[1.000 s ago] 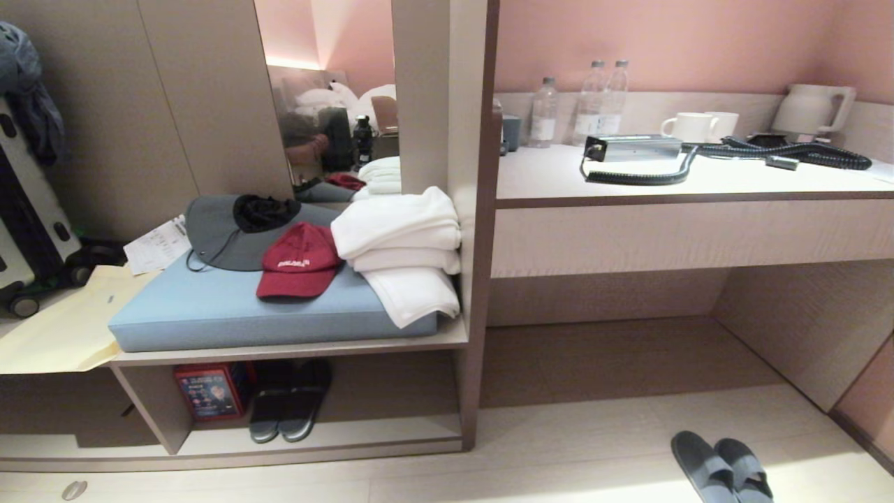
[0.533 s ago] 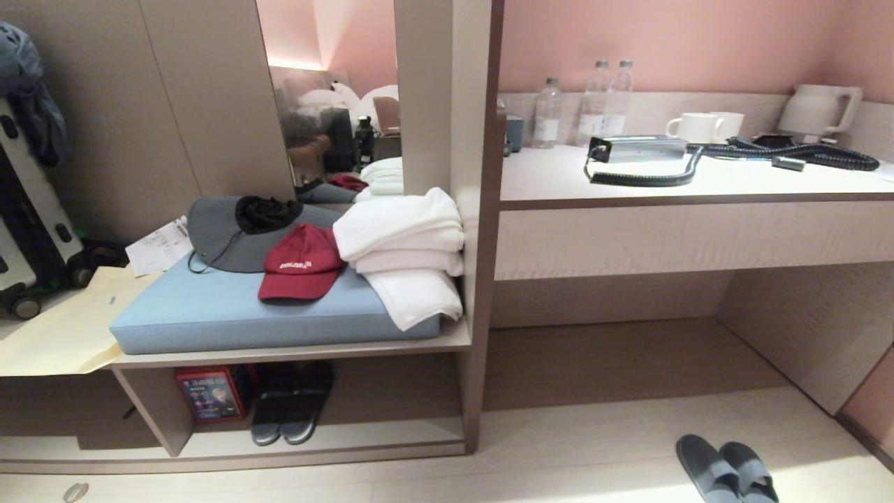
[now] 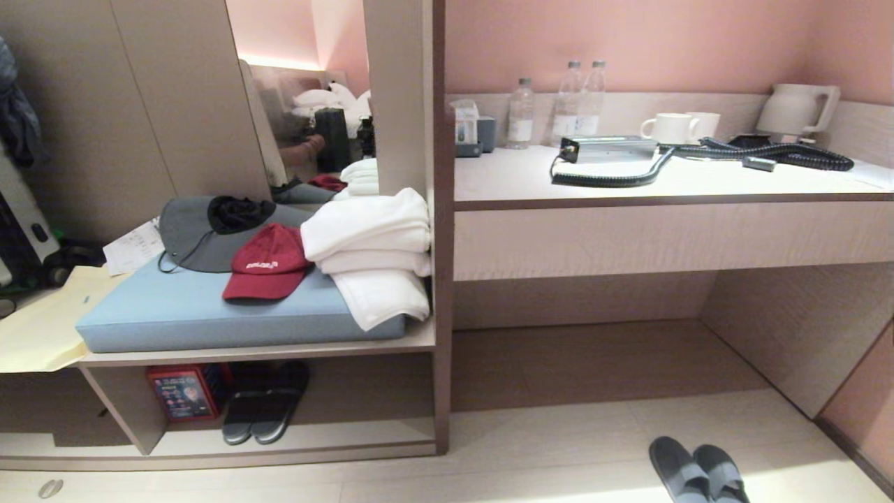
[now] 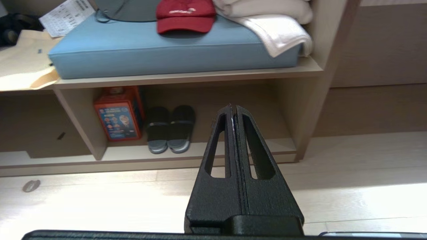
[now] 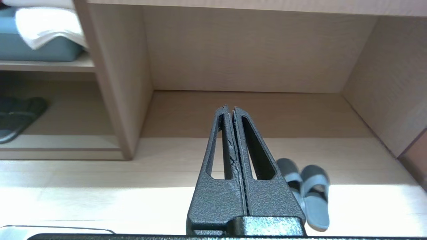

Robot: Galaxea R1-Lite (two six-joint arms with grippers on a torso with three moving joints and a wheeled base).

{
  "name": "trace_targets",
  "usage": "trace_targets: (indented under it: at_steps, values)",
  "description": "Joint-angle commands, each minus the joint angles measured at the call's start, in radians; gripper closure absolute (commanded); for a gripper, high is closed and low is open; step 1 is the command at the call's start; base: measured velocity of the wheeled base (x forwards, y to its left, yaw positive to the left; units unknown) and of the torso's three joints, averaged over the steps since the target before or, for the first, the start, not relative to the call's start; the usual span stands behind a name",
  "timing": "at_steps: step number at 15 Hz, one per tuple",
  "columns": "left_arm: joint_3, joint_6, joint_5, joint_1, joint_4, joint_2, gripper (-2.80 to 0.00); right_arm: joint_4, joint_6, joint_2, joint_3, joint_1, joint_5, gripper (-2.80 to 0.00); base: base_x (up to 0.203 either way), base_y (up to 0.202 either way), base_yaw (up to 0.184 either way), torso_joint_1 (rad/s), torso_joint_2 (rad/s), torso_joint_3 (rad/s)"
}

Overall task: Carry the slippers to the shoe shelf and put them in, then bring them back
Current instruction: Pick up the slippers on the floor

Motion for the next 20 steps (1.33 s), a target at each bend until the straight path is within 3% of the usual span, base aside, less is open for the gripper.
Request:
trace_targets:
  at_steps: [1, 20]
  values:
    - [0.001, 0.0, 0.001, 0.0, 0.0, 0.0, 0.0, 0.0, 0.001, -0.002, 0.0, 0.001, 0.001, 0.0, 0.0, -0.197, 0.005, 0.002, 0.0, 0.003]
    - [0.001, -0.006, 0.001, 0.0, 0.0, 0.0, 0.0, 0.0, 0.005, -0.002, 0.0, 0.001, -0.002, 0.0, 0.0, -0.196, 0.002, 0.002, 0.0, 0.003]
